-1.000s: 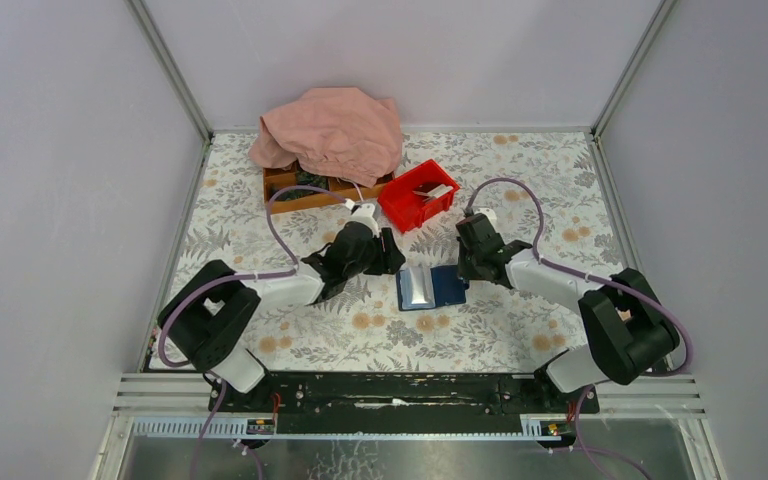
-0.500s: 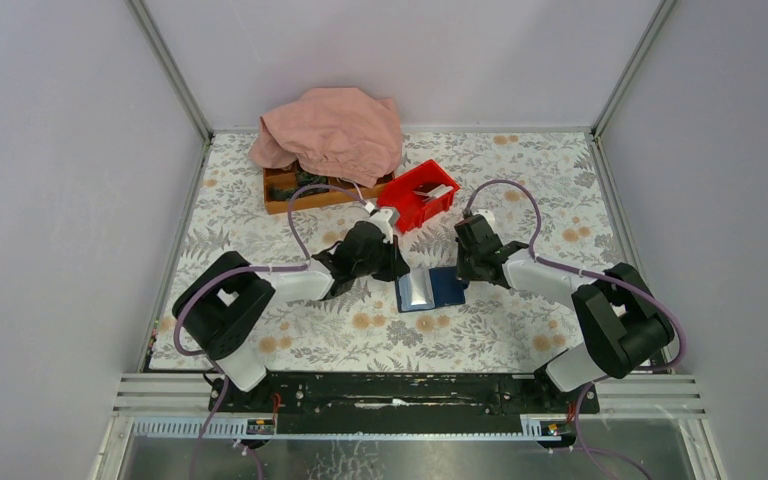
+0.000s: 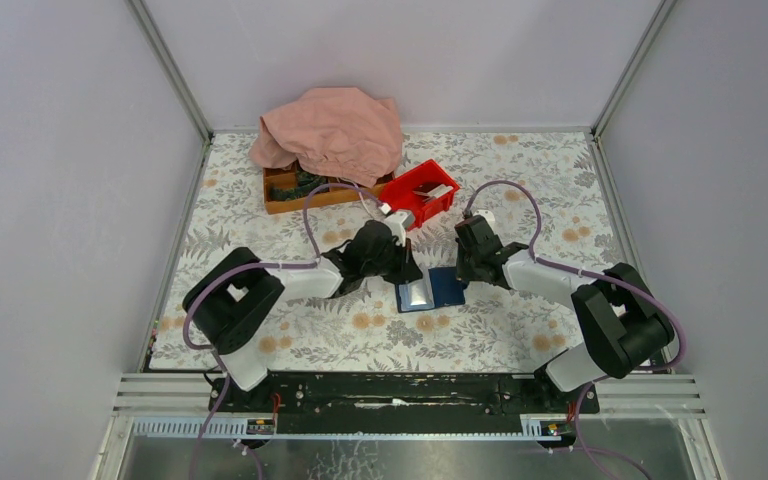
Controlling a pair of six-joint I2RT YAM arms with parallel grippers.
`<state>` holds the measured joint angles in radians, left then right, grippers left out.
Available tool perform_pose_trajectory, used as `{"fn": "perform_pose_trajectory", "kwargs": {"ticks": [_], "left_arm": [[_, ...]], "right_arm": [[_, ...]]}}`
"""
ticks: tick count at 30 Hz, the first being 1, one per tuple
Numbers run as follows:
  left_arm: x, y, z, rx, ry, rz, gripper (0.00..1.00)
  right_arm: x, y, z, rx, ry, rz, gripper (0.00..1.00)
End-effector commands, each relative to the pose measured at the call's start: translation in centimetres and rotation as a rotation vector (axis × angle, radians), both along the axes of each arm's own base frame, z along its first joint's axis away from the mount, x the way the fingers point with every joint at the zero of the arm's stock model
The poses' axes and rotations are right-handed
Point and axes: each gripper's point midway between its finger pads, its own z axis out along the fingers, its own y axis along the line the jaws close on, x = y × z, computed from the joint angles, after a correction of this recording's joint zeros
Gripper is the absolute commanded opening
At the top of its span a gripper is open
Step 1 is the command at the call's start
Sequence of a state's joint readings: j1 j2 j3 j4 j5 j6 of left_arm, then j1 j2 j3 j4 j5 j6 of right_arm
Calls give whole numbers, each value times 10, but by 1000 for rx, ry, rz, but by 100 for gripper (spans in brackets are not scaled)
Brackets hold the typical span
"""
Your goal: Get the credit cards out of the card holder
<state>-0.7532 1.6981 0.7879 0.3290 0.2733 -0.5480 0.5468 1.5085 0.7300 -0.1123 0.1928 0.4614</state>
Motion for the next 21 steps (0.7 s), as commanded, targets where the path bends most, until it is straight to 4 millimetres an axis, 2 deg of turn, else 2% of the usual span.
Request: {"fn": "perform_pose_trajectory", "kwargs": {"ticks": [1,8,12,15,21], "left_arm": [[2,-20,6,-18,-30,-46,0],[6,-41,2,29,-30,-51,0],[10,-44,-16,87,-22,-43,0],[13,-42,-23,108,-22,-31,0],[12,-42,-37,129,-1,-24,0]], "right_arm": [[0,-1,-5,11,6,-12,0],[-1,7,-1,60,-13,18,0],[0,17,20,129,-78,66,0],[1,17,35,149,-124,74,0],[1,17,60,187,-200,85,31]]}}
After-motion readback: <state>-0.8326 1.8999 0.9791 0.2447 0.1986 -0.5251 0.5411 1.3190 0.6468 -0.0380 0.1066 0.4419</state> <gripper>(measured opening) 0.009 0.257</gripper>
